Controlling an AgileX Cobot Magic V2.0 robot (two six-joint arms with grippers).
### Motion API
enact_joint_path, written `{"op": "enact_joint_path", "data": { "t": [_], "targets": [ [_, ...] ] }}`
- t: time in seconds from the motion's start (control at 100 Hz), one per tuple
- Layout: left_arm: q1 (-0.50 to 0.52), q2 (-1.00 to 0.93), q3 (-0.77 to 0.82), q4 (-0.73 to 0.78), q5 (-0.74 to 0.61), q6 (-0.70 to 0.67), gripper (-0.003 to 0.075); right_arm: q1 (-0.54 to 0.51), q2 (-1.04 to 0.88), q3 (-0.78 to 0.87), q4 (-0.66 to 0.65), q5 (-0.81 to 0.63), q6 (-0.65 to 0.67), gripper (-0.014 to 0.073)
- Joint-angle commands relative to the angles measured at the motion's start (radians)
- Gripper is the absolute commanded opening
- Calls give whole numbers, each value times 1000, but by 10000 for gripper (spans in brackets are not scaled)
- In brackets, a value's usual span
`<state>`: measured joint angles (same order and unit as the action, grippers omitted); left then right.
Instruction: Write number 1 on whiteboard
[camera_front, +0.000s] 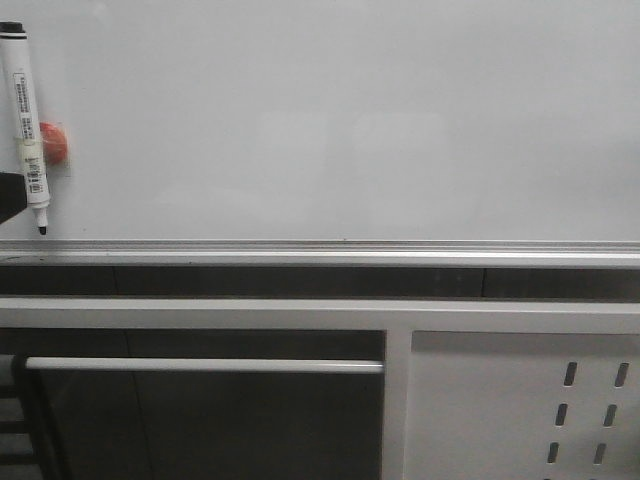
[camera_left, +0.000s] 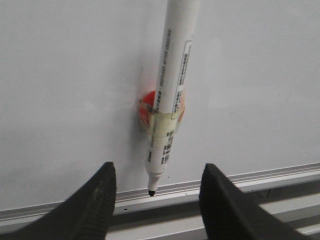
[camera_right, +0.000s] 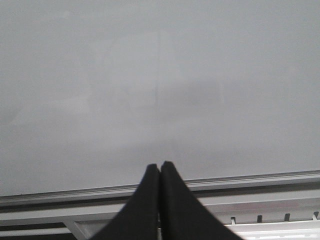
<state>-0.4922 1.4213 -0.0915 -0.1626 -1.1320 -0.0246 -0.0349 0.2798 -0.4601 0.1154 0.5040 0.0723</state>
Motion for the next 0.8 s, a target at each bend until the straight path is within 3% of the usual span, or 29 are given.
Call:
{"op": "enact_joint_path", "data": {
  "t": [0.0, 0.79],
  "targets": [
    [-7, 12, -31, 14, -194, -10, 349, 1, 17, -32, 0, -77, -7, -79],
    [-7, 134, -143, -8, -231, -10, 336, 1, 17, -32, 0, -77, -7, -79]
  ]
}}
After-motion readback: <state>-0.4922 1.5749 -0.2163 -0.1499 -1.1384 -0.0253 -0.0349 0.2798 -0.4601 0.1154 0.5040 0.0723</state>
